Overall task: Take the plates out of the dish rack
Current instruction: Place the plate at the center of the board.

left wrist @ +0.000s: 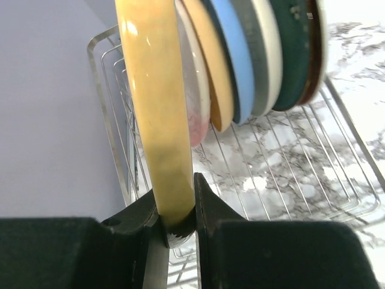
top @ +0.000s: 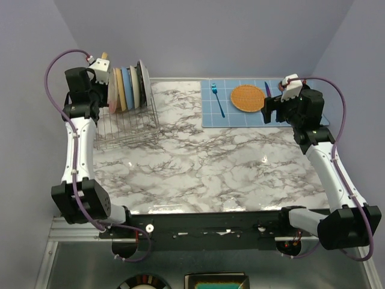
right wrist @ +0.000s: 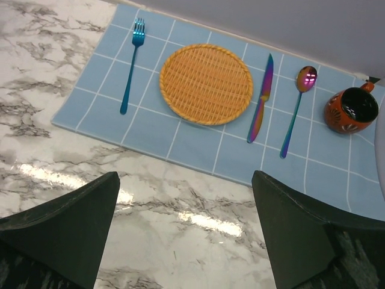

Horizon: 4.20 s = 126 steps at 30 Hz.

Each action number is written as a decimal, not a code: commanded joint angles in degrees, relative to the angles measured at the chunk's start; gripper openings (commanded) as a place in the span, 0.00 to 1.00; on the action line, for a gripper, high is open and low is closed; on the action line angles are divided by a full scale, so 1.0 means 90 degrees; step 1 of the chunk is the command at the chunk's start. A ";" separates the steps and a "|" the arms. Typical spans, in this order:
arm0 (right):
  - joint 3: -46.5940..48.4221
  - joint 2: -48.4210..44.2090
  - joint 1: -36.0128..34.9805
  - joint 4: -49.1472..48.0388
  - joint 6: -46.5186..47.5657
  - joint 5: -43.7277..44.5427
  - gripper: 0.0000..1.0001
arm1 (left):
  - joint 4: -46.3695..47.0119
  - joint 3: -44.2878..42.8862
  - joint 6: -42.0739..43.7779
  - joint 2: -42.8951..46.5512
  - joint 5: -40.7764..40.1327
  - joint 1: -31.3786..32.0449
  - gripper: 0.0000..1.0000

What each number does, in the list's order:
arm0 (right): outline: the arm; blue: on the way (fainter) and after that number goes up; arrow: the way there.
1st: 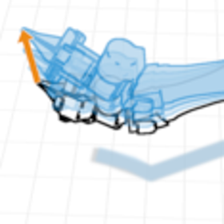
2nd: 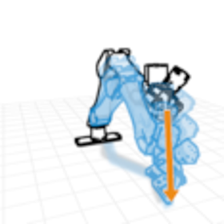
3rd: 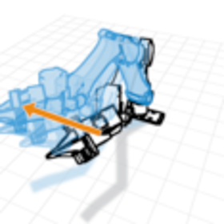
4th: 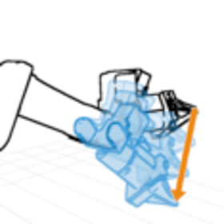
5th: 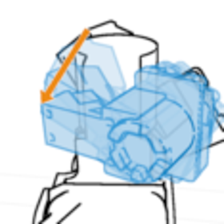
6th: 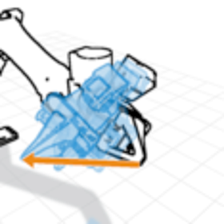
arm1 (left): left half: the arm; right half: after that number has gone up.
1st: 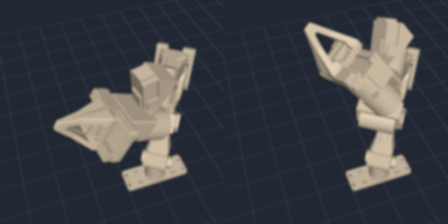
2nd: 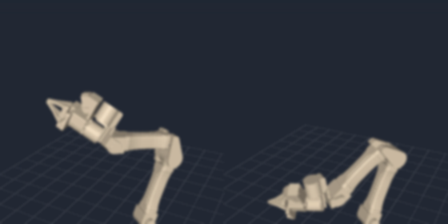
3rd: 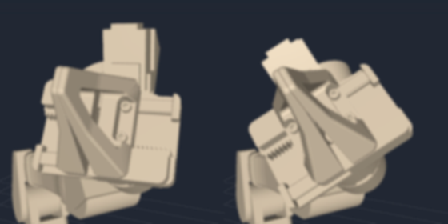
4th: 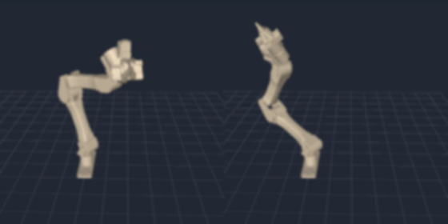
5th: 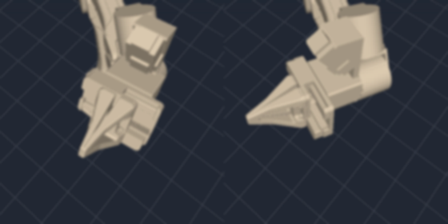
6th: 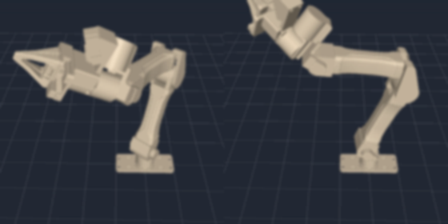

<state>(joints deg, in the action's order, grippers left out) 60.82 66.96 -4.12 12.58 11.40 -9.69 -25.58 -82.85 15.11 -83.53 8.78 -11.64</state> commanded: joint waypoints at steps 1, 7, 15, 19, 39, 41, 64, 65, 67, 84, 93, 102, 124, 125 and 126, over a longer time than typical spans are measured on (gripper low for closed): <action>0.0420 0.0108 -0.0001 0.0389 -0.0163 -0.0349 1.00 | -0.0183 -0.0170 0.0614 0.1105 0.0577 0.0277 0.00; 0.1491 0.0587 -0.0001 0.1247 -0.0134 -0.0768 1.00 | -0.1336 -0.0023 0.1211 0.1925 0.0208 0.1756 0.00; 0.3886 0.1612 -0.0001 0.3123 -0.0300 -0.1986 0.99 | -0.1591 0.0728 0.1202 0.2513 -0.1774 0.4316 0.00; 0.4170 0.1847 0.0008 0.3289 -0.0777 -0.2477 0.99 | -0.1425 0.1051 0.1114 0.2650 -0.2303 0.4809 0.00; 0.3282 0.1759 0.0193 0.3007 -0.0972 -0.1618 0.99 | -0.0127 0.2125 0.1729 0.2416 -0.3943 0.6692 0.00; 0.3379 0.1837 0.0427 0.3016 -0.1245 -0.1900 0.99 | 0.0039 0.2319 0.1797 0.2357 -0.4079 0.6859 0.00; 0.3330 0.2228 0.1307 0.3046 -0.1052 -0.2087 0.99 | 0.4257 0.4293 0.3818 0.0465 -0.5799 0.8832 0.00; 0.3321 0.2247 0.1307 0.3055 -0.1042 -0.2097 0.99 | 0.4500 0.4293 0.3857 0.0366 -0.5838 0.8861 0.00; 0.3282 0.2238 0.1317 0.3046 -0.1023 -0.2097 0.99 | 0.4735 0.4303 0.3886 0.0045 -0.5955 0.8968 0.00; 0.2979 0.2189 0.1327 0.2968 -0.0925 -0.2155 0.99 | 0.5948 0.3933 0.4073 -0.1627 -0.6005 0.9457 0.00; 0.2735 0.2072 0.1327 0.2948 -0.0817 -0.2224 0.99 | 0.5372 0.3453 0.3574 -0.2164 -0.5575 0.9633 0.00; 0.2530 0.2043 0.1327 0.2851 -0.0749 -0.2233 0.99 | 0.5089 0.3248 0.3331 -0.2604 -0.5458 0.9877 0.00; 0.2149 0.1925 0.1356 0.2684 -0.0641 -0.2370 0.99 | 0.3087 0.2467 0.2266 -0.3239 -0.4569 0.9965 0.00; 0.2149 0.1925 0.1356 0.2694 -0.0632 -0.2380 0.99 | 0.3087 0.2477 0.2237 -0.3239 -0.4549 0.9965 0.00; 0.2139 0.1916 0.1356 0.2684 -0.0632 -0.2380 0.99 | 0.3087 0.2506 0.2227 -0.3239 -0.4540 0.9965 0.00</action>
<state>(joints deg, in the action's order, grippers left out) 80.71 86.04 7.79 38.13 4.64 -29.67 6.85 -60.86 40.07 -110.28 -40.38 77.45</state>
